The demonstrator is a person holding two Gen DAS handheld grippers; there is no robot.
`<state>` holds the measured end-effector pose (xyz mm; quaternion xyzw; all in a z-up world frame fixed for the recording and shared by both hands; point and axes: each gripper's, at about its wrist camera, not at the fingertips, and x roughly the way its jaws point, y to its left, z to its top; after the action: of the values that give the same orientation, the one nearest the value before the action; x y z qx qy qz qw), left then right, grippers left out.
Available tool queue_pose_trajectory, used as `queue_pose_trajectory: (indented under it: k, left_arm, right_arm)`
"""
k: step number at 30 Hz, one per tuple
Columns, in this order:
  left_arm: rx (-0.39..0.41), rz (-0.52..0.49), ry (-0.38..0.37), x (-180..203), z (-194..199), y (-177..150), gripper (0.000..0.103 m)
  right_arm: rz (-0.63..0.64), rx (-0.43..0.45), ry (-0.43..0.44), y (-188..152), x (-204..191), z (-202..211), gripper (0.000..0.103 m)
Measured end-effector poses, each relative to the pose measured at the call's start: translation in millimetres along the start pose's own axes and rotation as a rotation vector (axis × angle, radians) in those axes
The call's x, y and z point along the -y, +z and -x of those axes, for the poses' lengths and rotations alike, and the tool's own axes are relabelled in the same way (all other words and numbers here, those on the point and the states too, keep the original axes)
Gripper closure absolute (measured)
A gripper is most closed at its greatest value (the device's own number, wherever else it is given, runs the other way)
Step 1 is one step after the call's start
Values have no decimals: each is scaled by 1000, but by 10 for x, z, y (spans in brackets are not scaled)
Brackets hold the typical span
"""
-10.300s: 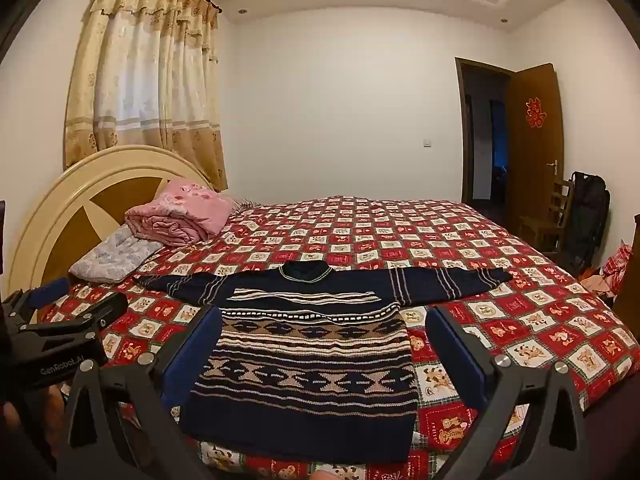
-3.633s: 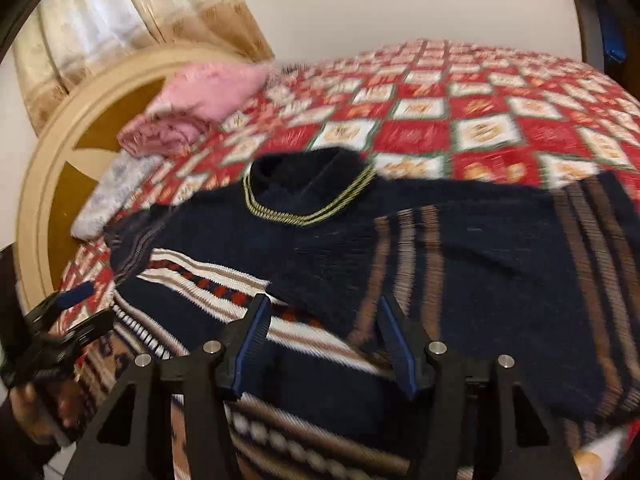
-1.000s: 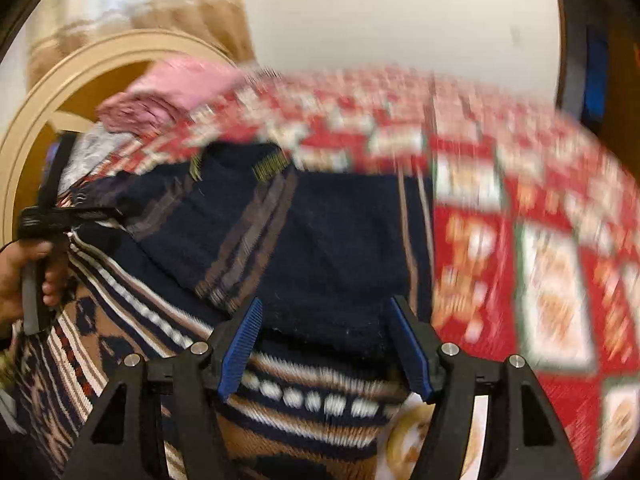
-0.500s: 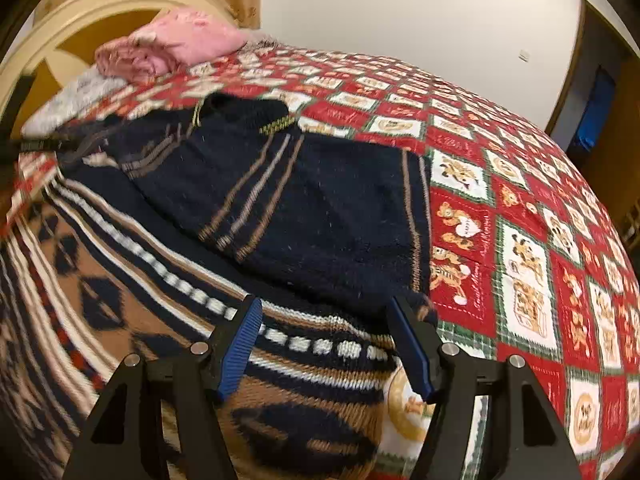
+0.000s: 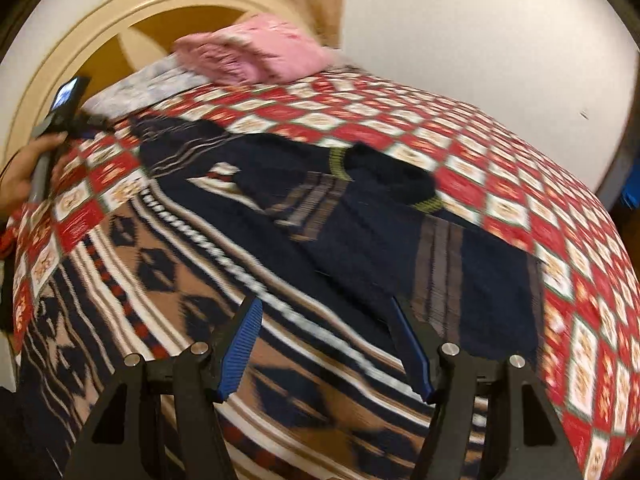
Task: Fold small clothes
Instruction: 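Reach the left gripper to the other sleeve cuff and grasp it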
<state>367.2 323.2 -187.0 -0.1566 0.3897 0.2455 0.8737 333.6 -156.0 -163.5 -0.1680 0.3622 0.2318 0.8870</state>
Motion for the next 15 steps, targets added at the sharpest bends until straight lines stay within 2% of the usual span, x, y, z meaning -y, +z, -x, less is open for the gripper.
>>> queue_pose_trajectory:
  k: [5,8,11,15]
  left_arm:
    - [10,113,5,-298,-276,353,38]
    - [-4,182,-27,-398,-514,564,38]
    - [-25,247,-56,-455,-710,687,40]
    - [-43,297,-46,-451,-955,788,44]
  right_arm:
    - [40,-15,50,136,-353,-238,37]
    - [76,-18,55,156,-544,-328,37]
    - [112,-16,56,157,-662,-379,37]
    - [136,-13,68,143,-743,-425,37]
